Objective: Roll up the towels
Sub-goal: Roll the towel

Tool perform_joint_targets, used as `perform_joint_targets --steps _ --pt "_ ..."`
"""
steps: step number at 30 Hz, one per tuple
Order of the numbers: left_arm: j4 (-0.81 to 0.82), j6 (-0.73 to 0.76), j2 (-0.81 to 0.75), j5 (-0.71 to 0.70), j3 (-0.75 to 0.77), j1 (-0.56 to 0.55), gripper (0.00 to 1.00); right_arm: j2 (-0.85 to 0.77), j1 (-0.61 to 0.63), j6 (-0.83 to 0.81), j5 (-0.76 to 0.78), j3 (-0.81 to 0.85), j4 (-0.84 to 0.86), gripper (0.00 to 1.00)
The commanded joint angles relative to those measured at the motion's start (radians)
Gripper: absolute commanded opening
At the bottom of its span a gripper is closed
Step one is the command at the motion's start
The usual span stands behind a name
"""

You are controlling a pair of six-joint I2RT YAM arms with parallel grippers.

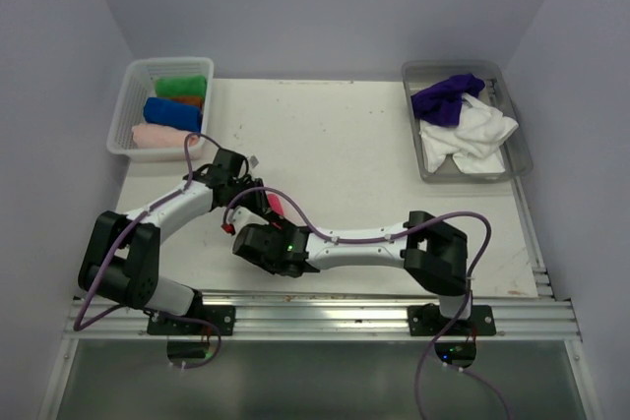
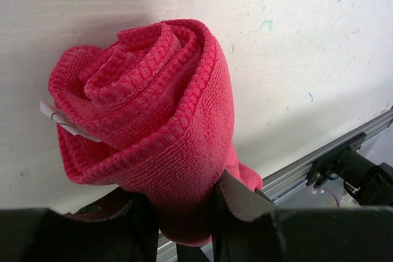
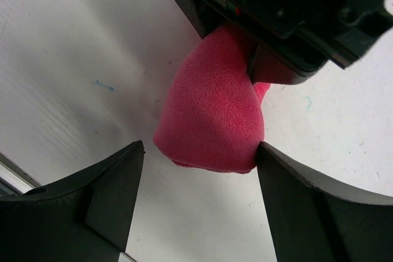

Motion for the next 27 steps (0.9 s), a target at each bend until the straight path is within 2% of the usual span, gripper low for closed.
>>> perform_joint_targets --steps 1,3,8,9,10,11,13,16,27 --pt "-0.012 0.019 -0.021 -0.009 0.032 0.004 0.34 0.029 0.004 -0.003 0.012 0.042 -0.018 0.75" --pt "-0.015 0.019 -0.025 -0.010 0.032 0.004 0.35 0.030 0.003 0.004 0.012 0.039 -0.023 0.72" --pt "-0.024 0.019 -0.034 -0.013 0.038 0.004 0.41 -0.004 -0.009 0.038 -0.003 0.015 0.000 0.43" --pt "-0.029 0.019 -0.037 -0.012 0.043 0.004 0.45 -0.018 -0.019 0.049 -0.049 -0.013 0.013 0.40" --pt "-0.032 0.021 -0.042 -0.010 0.046 0.004 0.54 -0.050 -0.043 0.073 -0.075 -0.028 0.042 0.38" --pt "-0.032 0.019 -0.051 -0.009 0.048 0.004 0.59 -0.067 -0.055 0.084 -0.101 -0.045 0.057 0.34" --pt "-0.035 0.021 -0.060 -0.010 0.054 0.004 0.72 -0.123 -0.101 0.119 -0.199 -0.100 0.115 0.31" --pt "-0.038 0.026 -0.068 -0.013 0.057 0.004 0.79 -0.174 -0.155 0.150 -0.317 -0.171 0.187 0.26" --pt "-0.004 0.021 -0.057 0.017 0.032 0.004 0.80 -0.228 -0.213 0.196 -0.468 -0.243 0.277 0.25"
